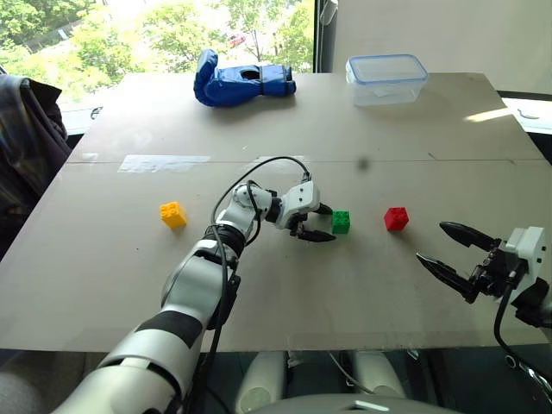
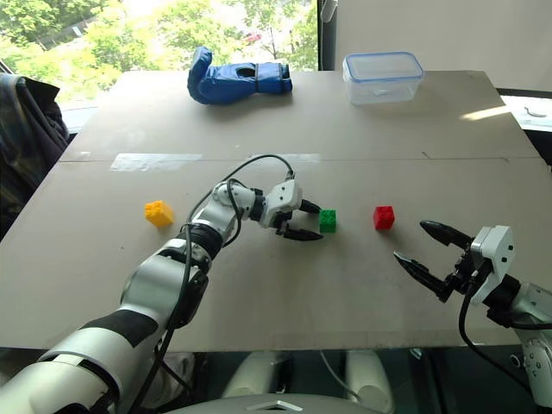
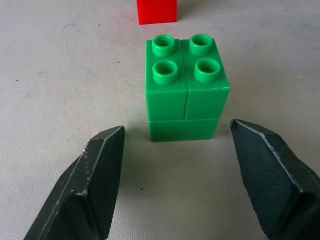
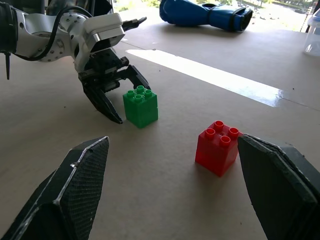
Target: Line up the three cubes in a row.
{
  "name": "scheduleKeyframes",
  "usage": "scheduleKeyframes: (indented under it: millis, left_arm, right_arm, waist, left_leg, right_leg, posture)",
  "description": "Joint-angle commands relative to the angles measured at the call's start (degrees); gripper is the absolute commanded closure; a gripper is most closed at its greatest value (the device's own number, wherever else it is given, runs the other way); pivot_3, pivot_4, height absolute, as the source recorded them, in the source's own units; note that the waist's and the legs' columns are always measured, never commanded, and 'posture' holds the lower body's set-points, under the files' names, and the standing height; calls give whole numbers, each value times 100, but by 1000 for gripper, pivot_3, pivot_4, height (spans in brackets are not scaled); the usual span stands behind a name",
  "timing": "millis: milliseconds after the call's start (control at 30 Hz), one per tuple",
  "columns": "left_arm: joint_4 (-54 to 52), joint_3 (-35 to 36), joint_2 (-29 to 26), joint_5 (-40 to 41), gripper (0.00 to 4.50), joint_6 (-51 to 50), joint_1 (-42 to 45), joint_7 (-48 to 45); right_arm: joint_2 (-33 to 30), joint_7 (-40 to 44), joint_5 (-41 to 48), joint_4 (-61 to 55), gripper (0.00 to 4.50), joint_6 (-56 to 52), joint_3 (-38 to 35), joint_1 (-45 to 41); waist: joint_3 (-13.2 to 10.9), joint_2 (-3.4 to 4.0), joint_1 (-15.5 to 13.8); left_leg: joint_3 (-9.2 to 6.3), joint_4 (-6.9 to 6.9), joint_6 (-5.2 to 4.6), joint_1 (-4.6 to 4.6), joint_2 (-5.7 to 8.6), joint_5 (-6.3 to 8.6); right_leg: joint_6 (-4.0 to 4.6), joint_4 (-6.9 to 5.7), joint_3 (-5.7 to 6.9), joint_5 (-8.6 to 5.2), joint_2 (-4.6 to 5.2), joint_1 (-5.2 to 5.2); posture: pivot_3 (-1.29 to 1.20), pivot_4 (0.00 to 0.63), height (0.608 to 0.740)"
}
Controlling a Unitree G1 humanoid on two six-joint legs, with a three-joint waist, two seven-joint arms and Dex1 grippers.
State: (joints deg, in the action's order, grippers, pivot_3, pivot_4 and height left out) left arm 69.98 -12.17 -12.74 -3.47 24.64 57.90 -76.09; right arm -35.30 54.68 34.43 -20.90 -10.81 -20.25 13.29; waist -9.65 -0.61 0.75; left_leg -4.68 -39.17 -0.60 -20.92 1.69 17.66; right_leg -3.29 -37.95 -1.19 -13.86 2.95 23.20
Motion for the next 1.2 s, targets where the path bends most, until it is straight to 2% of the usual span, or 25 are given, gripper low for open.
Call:
scheduleKeyframes:
  millis: [33, 133, 433, 567, 633, 767, 833, 933, 1000, 1067, 1200]
  left_arm:
    - [8, -35, -51, -211, 1219, 91, -66, 267]
    - [24, 8, -118, -227, 1219, 97, -37, 279]
    - [-638, 61, -854, -57, 1219, -205, -293, -931]
    - [-1544, 288, -1212, 148, 1219, -446, -633, -635]
    - [-2553, 655, -1258, 479, 1219, -962, -1051, -16]
    - [-6061, 1562, -1050, 1115, 1219, -3192, -2833, 1777]
    - [-7668, 1947, -767, 1173, 1219, -4231, -3692, 2808]
    - [-9392, 2362, -211, 1004, 1219, -5368, -4571, 4251]
    - [-10137, 2645, 236, 903, 1219, -5849, -4985, 5121]
    - [-10674, 2659, 409, 568, 1219, -6028, -5578, 5646]
    - [-11092, 2637, 725, 182, 1219, -6089, -6332, 6449]
  right_arm:
    - [-25, 16, 40, -153, 287, 106, -53, -9]
    - [-20, 27, 39, -145, 287, 110, -31, -24]
    - [-30, 135, 22, -56, 287, 119, 139, -230]
    - [-25, 135, 68, -121, 287, 59, 288, -437]
    - [-15, 130, 90, -189, 287, 26, 395, -565]
    - [31, 78, 213, -346, 287, -123, 679, -905]
    - [52, 26, 254, -354, 287, -222, 809, -1120]
    - [112, 34, 353, -176, 287, -316, 931, -1483]
    - [160, 181, 439, 7, 287, -307, 1014, -1703]
    - [195, 348, 376, 246, 287, -244, 1162, -1943]
    - [237, 526, 206, 634, 287, -162, 1405, -2387]
  waist:
    - [0, 0, -1]
    - [1, 0, 0]
    - [1, 2, 38]
    - [1, 2, 44]
    - [0, 4, 46]
    - [-1, 10, 42]
    - [-1, 9, 20]
    - [-1, 8, -37]
    - [-1, 7, -72]
    - [0, 6, -89]
    - [1, 7, -56]
  left_leg:
    - [0, 0, 0, 1, 0, 0]
    - [0, 0, 0, 8, 0, 0]
    - [1, 0, 0, 10, -4, 0]
    - [0, 0, 0, 11, -7, 0]
    - [-3, 0, 0, 10, -13, 0]
    - [-1, 2, 1, -2, -37, 1]
    - [3, 2, 2, -8, -40, 2]
    - [-2, -4, 7, -24, -40, -1]
    - [-3, -4, 4, -21, -36, 1]
    - [-3, -4, 0, -11, -34, 3]
    - [8, -1, -1, 12, -31, 4]
  right_leg:
    - [0, 0, 0, 0, 0, -1]
    - [0, 0, 0, 0, 0, -7]
    - [1, -2, -3, 0, -7, -6]
    - [1, -2, -5, 0, -6, -6]
    - [1, -3, -4, 0, -6, -6]
    - [1, 5, -10, 0, 4, 4]
    - [1, 7, -18, 0, 17, 11]
    - [2, 1, -21, 2, 19, 25]
    - [2, -2, -18, 2, 16, 21]
    - [2, -1, -8, 2, 13, 11]
    - [2, 5, -13, 2, 10, -5]
  posture:
    - [0, 150, 740]
    - [0, 150, 740]
    - [0, 150, 740]
    - [0, 150, 740]
    - [0, 150, 740]
    - [0, 150, 740]
    - [0, 150, 740]
    - [0, 150, 740]
    - [0, 150, 740]
    - [0, 150, 740]
    - [0, 150, 740]
